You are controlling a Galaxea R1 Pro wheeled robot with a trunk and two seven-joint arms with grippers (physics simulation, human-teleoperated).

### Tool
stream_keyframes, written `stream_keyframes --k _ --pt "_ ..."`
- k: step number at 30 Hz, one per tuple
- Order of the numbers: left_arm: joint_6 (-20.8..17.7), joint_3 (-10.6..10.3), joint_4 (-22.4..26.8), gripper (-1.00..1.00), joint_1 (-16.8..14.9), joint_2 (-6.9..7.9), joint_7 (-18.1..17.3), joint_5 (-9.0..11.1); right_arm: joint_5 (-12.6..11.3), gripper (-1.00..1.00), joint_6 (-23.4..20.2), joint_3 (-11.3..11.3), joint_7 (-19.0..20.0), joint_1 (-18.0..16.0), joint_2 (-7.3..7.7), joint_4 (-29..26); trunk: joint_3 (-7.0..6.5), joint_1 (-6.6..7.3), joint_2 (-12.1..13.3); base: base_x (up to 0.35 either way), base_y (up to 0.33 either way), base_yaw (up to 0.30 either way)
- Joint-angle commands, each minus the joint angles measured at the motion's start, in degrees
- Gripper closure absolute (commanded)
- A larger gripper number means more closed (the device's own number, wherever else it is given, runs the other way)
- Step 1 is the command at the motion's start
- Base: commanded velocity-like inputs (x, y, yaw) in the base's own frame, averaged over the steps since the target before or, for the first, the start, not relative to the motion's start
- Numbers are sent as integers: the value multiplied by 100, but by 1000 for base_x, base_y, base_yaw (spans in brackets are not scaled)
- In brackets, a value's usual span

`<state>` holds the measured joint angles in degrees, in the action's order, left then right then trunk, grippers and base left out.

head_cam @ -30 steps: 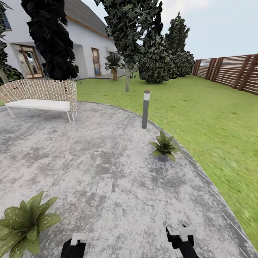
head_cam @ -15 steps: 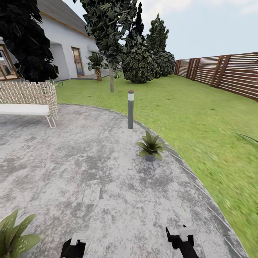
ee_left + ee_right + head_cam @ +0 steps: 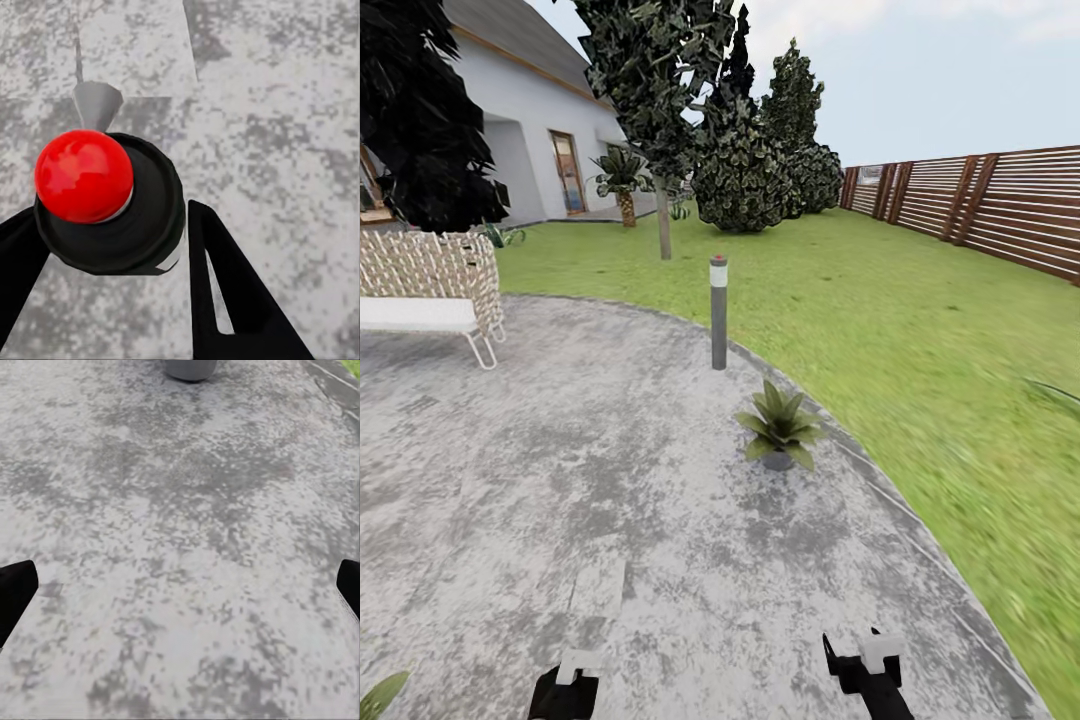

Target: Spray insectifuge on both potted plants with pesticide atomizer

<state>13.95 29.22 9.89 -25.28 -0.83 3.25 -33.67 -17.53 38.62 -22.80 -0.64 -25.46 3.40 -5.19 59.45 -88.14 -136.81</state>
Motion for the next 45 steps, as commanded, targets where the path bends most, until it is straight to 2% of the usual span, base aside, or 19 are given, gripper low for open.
stream_keyframes --k 1,12,37,45 --pt "20 31 -4 100 -4 1 26 -60 -43 -100 14 -49 -7 -2 2 0 5 -2 -2 336 0 -36" --pt "29 32 -4 100 -4 4 26 -60 -42 -100 14 -49 -7 -2 3 0 5 -2 -2 336 44 -206" --pt "29 40 -4 100 -4 12 26 -60 -42 -100 14 -49 -7 -2 3 0 5 -2 -2 336 23 -5" --pt "29 40 -4 100 -4 12 26 -59 -42 -100 14 -47 -7 -2 3 0 5 -2 -2 336 113 -205"
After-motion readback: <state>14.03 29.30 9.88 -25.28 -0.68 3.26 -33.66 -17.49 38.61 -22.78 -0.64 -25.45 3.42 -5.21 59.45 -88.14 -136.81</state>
